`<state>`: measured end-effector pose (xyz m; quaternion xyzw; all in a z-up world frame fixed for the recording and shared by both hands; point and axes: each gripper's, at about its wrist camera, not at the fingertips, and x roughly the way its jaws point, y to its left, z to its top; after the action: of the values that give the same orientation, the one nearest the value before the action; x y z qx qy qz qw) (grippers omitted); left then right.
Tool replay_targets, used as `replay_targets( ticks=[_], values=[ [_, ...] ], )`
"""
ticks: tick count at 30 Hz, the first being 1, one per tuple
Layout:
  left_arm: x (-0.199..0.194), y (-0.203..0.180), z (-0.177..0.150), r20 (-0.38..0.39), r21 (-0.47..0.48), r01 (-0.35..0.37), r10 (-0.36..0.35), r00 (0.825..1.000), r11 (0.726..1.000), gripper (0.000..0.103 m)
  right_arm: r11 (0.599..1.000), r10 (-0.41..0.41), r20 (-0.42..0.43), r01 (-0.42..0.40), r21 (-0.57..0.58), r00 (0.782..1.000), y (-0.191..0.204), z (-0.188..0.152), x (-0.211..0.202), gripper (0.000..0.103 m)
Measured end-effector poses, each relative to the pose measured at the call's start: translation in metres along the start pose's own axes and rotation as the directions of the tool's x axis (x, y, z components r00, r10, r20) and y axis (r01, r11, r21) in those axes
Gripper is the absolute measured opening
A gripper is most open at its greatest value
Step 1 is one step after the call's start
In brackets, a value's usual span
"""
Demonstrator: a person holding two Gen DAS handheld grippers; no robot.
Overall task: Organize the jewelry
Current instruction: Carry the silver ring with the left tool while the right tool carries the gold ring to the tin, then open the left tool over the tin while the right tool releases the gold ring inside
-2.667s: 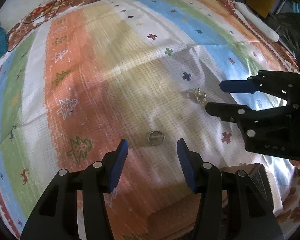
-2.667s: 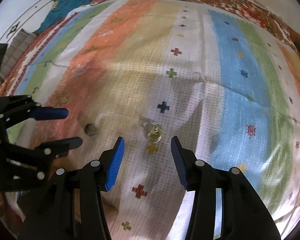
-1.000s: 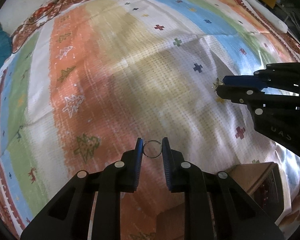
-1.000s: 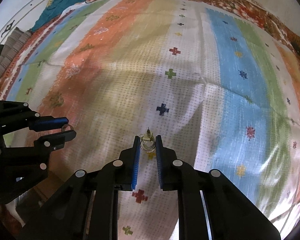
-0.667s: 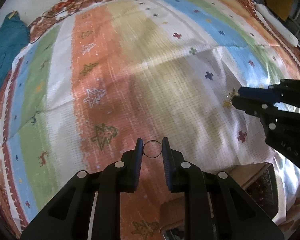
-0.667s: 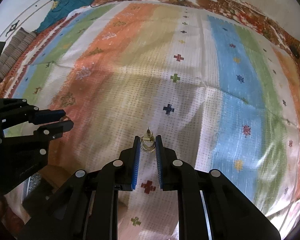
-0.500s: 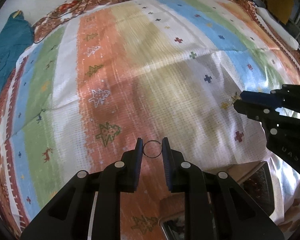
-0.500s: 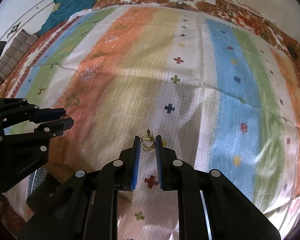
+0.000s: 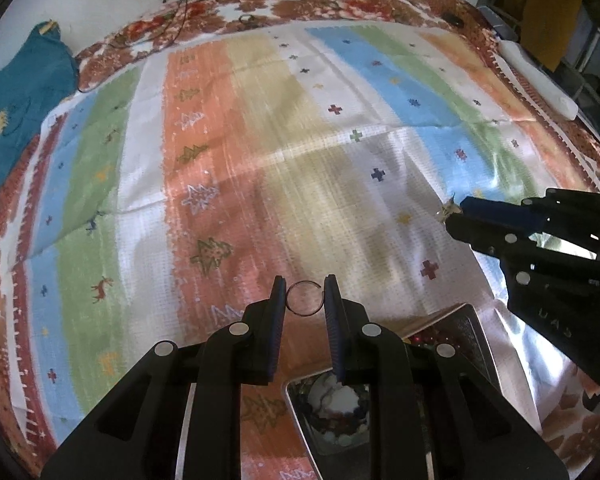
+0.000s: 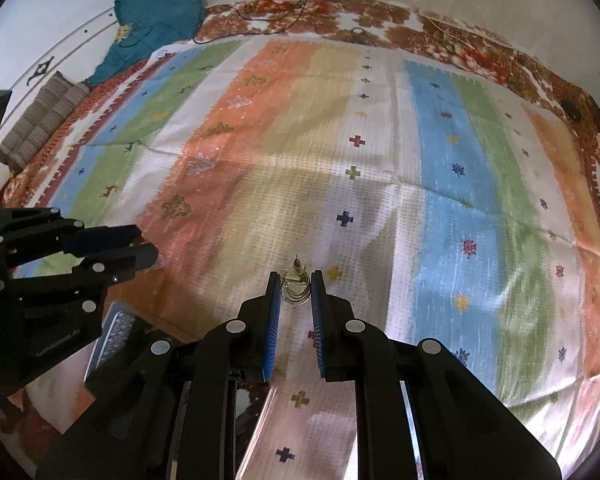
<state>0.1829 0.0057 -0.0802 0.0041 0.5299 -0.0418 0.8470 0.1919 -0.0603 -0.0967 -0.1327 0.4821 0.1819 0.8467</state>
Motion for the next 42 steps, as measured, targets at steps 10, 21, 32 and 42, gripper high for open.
replay_targets(
  ticks=[10, 21, 32, 42],
  values=[
    [-0.026, -0.009, -0.010, 0.049, 0.010, 0.001, -0.002, 0.999, 1.000, 0.019, 1.000, 0.012, 0.029, -0.011, -0.010, 1.000, 0.010, -0.011, -0.019, 0.016],
    [-0.049, -0.006, -0.026, 0.080, -0.013, 0.021, -0.020, 0.997, 1.000, 0.019, 0.999, 0.031, 0.060, -0.030, -0.020, 0.998, 0.018, -0.024, -0.035, 0.016],
    [-0.067, -0.012, -0.042, 0.103, -0.025, 0.024, -0.021, 0.994, 0.999, 0.019, 0.998, 0.056, 0.064, -0.054, -0.040, 0.996, 0.032, -0.040, -0.047, 0.016],
    [-0.079, -0.011, -0.052, 0.117, -0.061, 0.030, -0.023, 0.993, 0.998, 0.024, 0.997, 0.041, 0.078, -0.036, -0.064, 0.996, 0.042, -0.052, -0.055, 0.029]
  ],
)
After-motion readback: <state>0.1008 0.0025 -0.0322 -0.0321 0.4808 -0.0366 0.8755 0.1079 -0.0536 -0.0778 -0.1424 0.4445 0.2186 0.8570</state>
